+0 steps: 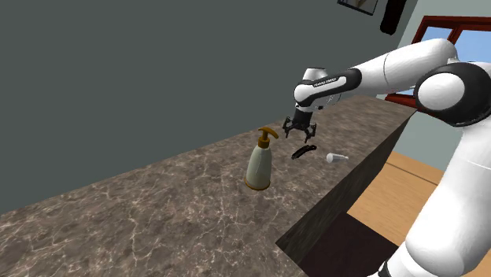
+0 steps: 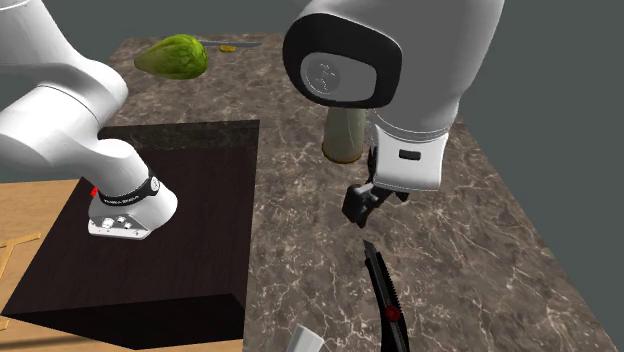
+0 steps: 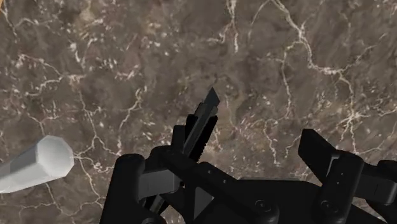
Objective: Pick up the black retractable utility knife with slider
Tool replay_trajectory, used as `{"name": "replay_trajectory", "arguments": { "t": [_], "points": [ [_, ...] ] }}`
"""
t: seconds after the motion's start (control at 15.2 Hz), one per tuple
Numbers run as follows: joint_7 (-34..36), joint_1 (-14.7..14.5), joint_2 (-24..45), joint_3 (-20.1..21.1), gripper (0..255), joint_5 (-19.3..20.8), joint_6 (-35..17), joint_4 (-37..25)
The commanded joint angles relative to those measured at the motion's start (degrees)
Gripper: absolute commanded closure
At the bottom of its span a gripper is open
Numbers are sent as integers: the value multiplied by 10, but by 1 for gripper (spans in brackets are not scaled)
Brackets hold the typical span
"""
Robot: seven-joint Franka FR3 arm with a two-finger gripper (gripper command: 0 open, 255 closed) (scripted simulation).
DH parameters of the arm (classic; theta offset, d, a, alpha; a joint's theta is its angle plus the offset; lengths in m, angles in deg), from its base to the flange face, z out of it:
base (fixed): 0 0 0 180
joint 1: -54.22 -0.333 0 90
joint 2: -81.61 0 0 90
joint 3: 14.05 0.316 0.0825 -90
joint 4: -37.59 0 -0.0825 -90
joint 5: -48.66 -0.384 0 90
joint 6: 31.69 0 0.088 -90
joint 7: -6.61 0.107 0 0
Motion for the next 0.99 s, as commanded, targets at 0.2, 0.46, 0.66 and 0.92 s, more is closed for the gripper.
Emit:
{"name": "replay_trajectory", "arguments": {
  "t": [0.2, 0.46, 0.66, 0.92],
  "points": [
    [59, 21, 77, -25, 0, -11, -15, -53],
    [101, 41, 133, -45, 0, -25, -24, -92],
    [111, 47, 150, -50, 0, -30, -32, -99],
    [108, 48, 166, -48, 0, -35, -57, -90]
  ]
}}
